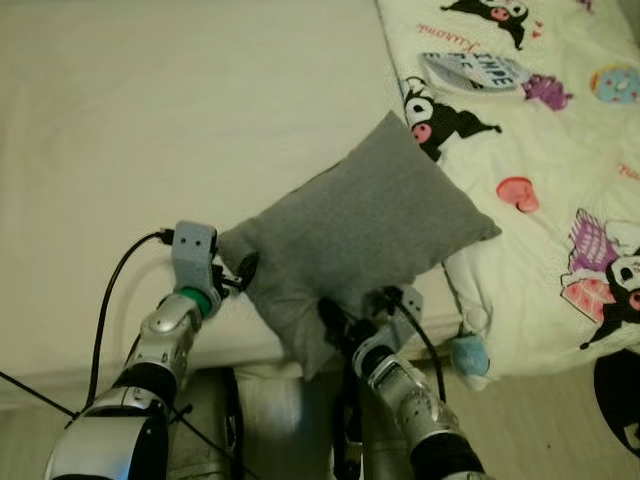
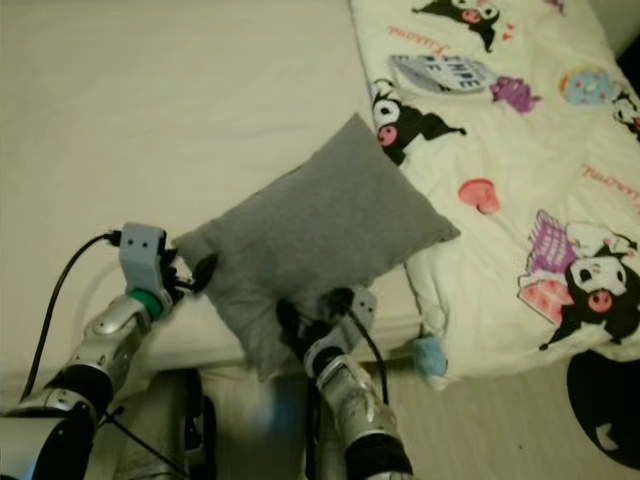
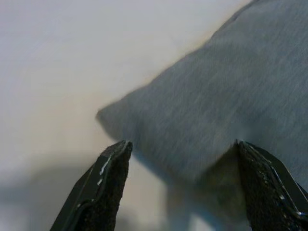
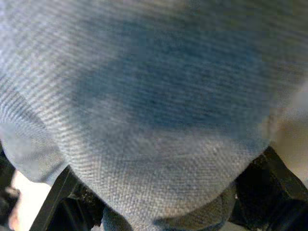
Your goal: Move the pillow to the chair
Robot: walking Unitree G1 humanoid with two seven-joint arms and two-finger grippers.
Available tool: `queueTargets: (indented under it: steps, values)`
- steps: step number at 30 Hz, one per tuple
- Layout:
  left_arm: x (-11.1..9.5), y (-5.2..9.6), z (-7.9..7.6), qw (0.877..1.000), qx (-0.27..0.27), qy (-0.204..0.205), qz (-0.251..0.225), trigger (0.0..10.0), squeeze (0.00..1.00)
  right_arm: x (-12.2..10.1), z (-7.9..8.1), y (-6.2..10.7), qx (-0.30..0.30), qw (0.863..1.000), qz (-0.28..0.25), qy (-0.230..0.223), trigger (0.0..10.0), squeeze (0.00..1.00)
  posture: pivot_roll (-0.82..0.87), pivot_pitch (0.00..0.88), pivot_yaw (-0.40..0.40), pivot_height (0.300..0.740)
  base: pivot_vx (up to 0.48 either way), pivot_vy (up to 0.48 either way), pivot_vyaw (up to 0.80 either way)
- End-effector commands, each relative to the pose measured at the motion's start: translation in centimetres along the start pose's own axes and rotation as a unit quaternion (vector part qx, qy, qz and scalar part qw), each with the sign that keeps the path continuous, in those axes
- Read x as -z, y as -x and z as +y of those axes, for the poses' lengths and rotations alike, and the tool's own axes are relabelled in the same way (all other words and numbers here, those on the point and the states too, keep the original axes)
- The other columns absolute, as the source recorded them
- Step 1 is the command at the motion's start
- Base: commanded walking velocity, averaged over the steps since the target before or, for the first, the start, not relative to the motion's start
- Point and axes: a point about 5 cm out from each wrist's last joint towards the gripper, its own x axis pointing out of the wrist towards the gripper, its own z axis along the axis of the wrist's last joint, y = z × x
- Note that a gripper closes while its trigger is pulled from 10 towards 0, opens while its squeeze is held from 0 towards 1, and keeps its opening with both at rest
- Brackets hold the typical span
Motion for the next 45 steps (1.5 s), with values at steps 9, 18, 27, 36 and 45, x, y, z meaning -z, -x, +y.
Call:
queueTargets:
  steps: [9,18,27,36,45]
  values:
    - [1.7,0.6,-1.5,0.999,0.017,0.031,0.002,10.0,1.0,5.2,6.2,-1.2,-0.073,0.987,0.033,-0.138,0.0,0.0,-0.09,0.354,0.007,0.623,0.0,0.0,0.0]
    - [2.1,0.9,-2.3,0.999,0.025,0.039,-0.008,10.0,1.0,5.2,7.0,-1.2,-0.12,0.983,0.051,-0.128,0.0,0.0,-0.07,0.339,0.004,0.623,0.0,0.0,0.0]
    - [3.0,2.4,-2.9,0.999,0.034,0.033,-0.023,10.0,1.0,4.6,7.0,-1.1,-0.167,0.982,0.064,-0.065,0.0,0.0,-0.06,0.246,0.017,0.623,0.0,0.0,0.0]
    - [2.1,3.0,-0.1,0.997,-0.065,0.034,-0.04,10.0,1.0,1.9,5.5,-1.7,-0.162,0.985,0.034,-0.048,0.0,0.0,-0.01,0.113,-0.003,0.623,0.0,0.0,0.0]
    - [1.7,2.8,-0.4,0.994,-0.091,0.038,-0.045,10.0,1.0,0.3,4.9,-1.8,-0.164,0.986,0.01,-0.041,0.0,0.0,0.0,0.016,-0.003,0.623,0.0,0.0,0.0]
